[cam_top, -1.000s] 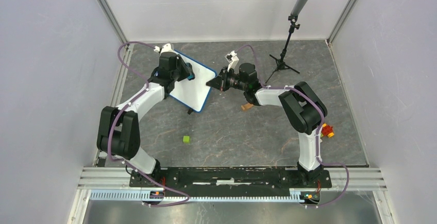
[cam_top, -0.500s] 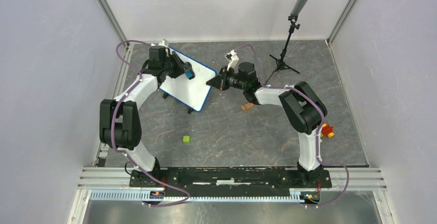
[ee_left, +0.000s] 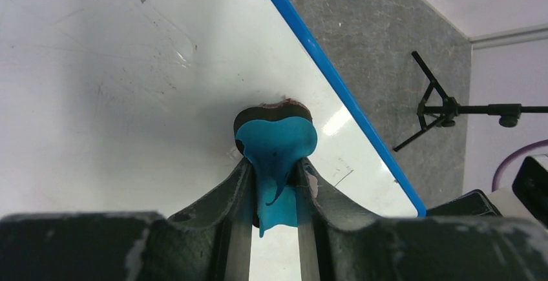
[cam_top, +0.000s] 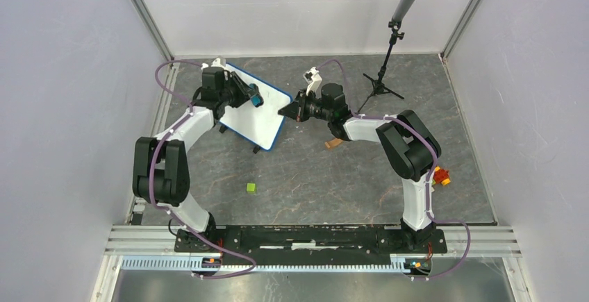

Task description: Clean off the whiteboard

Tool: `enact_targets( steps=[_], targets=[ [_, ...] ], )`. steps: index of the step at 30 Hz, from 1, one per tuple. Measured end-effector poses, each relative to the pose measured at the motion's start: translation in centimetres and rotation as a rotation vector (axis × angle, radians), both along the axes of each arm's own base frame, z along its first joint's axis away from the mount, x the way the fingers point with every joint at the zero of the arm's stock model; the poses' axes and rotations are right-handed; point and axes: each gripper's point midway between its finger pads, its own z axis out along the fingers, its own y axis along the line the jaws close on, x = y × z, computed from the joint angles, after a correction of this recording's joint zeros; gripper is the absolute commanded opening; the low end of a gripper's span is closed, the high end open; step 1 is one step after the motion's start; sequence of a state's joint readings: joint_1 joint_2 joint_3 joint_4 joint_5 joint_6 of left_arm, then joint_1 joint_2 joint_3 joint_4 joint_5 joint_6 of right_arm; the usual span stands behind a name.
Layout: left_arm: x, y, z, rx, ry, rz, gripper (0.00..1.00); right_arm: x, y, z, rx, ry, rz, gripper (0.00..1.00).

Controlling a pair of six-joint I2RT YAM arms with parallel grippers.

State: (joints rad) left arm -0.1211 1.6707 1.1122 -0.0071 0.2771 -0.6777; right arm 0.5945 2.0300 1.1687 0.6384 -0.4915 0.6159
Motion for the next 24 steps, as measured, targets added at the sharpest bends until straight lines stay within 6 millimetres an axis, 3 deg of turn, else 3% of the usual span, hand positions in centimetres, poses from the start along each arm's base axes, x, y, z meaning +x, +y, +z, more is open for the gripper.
enact_targets(
  steps=[6,9,14,21,24],
  targets=[
    [-0.5,-0.7,0.2,0.078,-0.08,0.088,0.33,-0.1,0.0,0.1,0.003,0.0,0.007,0.0],
    [-1.8,-1.6,0.1,0.087,-0.101,0.089,0.33,-0.1,0.0,0.1,0.004,-0.003,0.012,0.0],
    [-6.8,-3.1,-2.2,0.096,-0.05,0.031,0.33,-0.3,0.3,0.5,0.01,-0.034,0.035,0.0],
    [-14.4,-3.1,-6.8,0.16,0.148,-0.051,0.32,-1.2,1.6,1.9,0.017,-0.139,0.098,0.0],
    [-17.1,-3.1,-7.2,0.185,0.196,-0.085,0.32,-1.5,2.0,2.3,0.011,-0.173,0.114,0.0]
  ],
)
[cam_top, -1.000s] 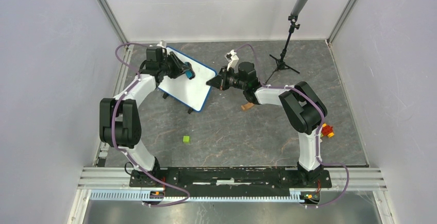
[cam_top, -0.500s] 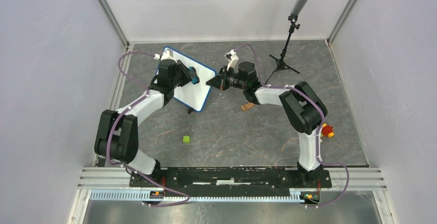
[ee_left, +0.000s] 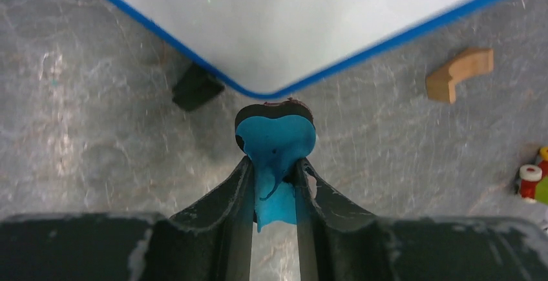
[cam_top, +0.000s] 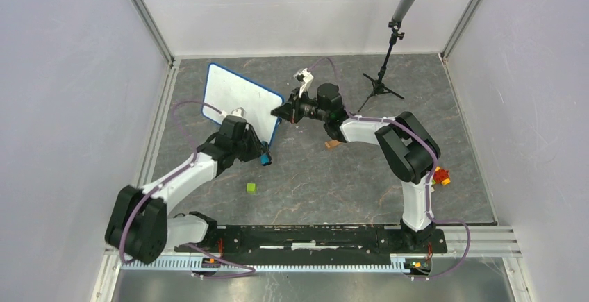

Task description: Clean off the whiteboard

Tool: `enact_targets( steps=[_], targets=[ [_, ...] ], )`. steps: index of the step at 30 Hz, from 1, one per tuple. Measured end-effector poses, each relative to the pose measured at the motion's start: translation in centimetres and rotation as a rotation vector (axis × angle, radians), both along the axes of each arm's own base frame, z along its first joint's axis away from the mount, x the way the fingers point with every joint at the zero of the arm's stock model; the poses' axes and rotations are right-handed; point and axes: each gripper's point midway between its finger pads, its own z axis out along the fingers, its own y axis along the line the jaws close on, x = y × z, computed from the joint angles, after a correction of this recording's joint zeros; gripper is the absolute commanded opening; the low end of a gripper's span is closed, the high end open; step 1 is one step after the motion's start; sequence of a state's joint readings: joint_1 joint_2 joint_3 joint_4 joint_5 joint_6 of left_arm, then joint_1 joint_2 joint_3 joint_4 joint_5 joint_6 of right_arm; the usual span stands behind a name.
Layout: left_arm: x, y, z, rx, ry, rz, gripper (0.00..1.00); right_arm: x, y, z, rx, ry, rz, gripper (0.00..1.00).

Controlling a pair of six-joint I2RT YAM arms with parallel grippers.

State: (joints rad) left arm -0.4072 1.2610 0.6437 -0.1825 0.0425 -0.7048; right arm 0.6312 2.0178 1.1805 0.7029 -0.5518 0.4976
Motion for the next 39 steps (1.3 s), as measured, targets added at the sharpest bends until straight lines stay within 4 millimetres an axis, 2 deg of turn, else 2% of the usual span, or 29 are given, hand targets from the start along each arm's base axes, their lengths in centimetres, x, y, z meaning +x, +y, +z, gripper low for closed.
enact_targets(
  steps=[2,6,8,10,13,16,19,24,27,30,35,37,39],
  targets=[
    [-1.3,0.0,0.8,0.009,-0.006,-0.015,0.32,-0.1,0.1,0.1,-0.003,-0.012,0.006,0.02],
    [-3.8,-0.5,3.2,0.016,-0.049,-0.061,0.32,0.0,0.2,0.1,-0.01,-0.015,0.008,0.24],
    [-5.2,-1.0,3.5,0.019,-0.061,-0.091,0.32,0.0,0.1,-0.2,-0.027,-0.031,0.01,0.38],
    [-7.2,-1.6,2.8,0.018,-0.044,-0.12,0.32,-0.3,-0.3,-1.6,-0.073,-0.01,0.016,0.49],
    [-10.0,-2.1,0.7,0.036,0.017,-0.159,0.32,-1.4,-1.0,-3.8,-0.127,0.039,0.034,0.61],
    [-12.0,-2.6,-0.8,0.065,0.068,-0.193,0.33,-2.1,-1.4,-5.1,-0.155,0.065,0.044,0.71],
    [-12.9,-3.3,-1.1,0.081,0.072,-0.217,0.34,-2.5,-1.8,-5.6,-0.169,0.072,0.047,0.78],
    [-14.2,-4.4,-2.4,0.134,0.087,-0.267,0.4,-2.8,-2.8,-5.2,-0.196,0.06,0.036,0.91],
    [-14.5,-4.9,-3.0,0.168,0.093,-0.288,0.54,-3.0,-4.2,-4.2,-0.213,0.033,0.015,0.98],
    [-14.2,-5.7,-2.9,0.171,0.077,-0.3,0.75,-2.6,-6.3,-2.3,-0.231,-0.021,-0.025,0.98],
    [-13.5,-6.6,-1.9,0.147,0.034,-0.296,0.81,-1.1,-10.6,0.4,-0.279,-0.096,-0.14,0.98],
    [-13.2,-6.7,-1.5,0.136,0.017,-0.291,0.84,-0.8,-12.5,0.8,-0.311,-0.107,-0.198,0.98],
    [-13.1,-6.9,-0.6,0.11,-0.005,-0.29,0.86,-1.4,-14.3,0.6,-0.345,-0.096,-0.248,0.98]
  ],
)
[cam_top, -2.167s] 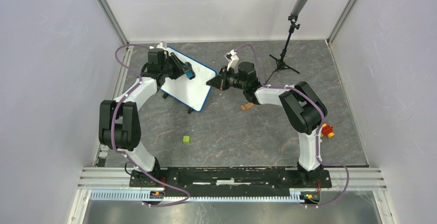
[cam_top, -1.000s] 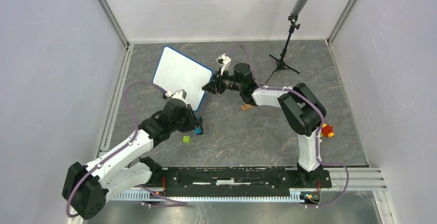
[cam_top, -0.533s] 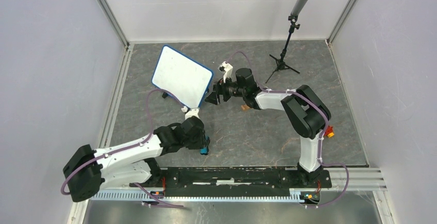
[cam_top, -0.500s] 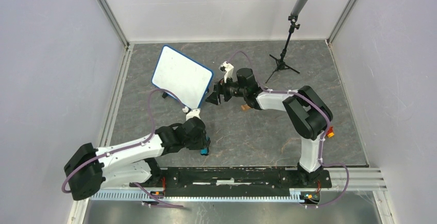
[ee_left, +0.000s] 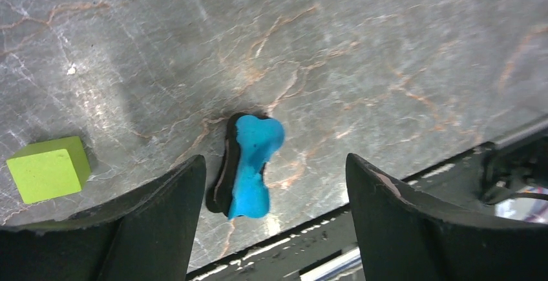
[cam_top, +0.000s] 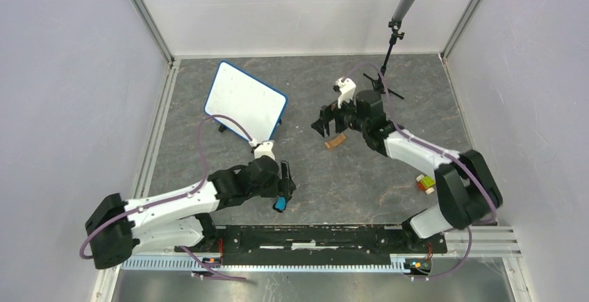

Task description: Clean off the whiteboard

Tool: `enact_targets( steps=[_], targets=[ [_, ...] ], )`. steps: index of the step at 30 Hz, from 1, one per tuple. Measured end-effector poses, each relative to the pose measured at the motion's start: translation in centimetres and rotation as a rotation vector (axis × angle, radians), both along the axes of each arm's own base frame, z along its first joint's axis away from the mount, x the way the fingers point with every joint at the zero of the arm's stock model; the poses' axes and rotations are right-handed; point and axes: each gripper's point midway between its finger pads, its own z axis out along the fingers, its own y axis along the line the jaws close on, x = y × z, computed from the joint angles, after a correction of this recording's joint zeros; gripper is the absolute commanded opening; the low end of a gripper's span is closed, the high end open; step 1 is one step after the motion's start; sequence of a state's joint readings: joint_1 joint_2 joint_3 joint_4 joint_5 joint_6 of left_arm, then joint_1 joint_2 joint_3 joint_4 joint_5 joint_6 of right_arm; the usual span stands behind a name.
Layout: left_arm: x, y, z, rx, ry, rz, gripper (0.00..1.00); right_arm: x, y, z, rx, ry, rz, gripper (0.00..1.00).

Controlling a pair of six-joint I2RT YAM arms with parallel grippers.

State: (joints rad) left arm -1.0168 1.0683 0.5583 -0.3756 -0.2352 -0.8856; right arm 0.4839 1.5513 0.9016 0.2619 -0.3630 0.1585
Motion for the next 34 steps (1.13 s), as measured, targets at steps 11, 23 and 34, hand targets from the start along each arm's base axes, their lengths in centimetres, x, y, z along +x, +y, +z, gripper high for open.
enact_targets(
  steps=[11,23,34],
  targets=[
    [0.3,-0.3,10.0,-0.319,-0.241,-0.033,0.99,-12.0,-8.9,-2.8,-0.177,0.098,-0.155,0.98],
    [-0.2,-0.8,20.4,-0.462,-0.42,-0.144,1.0,-18.3,-14.4,9.7,0.009,-0.143,-0.275,0.98],
    [-1.0,4.1,30.2,-0.557,-0.649,-0.09,1.0,-20.2,-19.1,14.5,0.02,-0.242,-0.441,0.98]
  ],
)
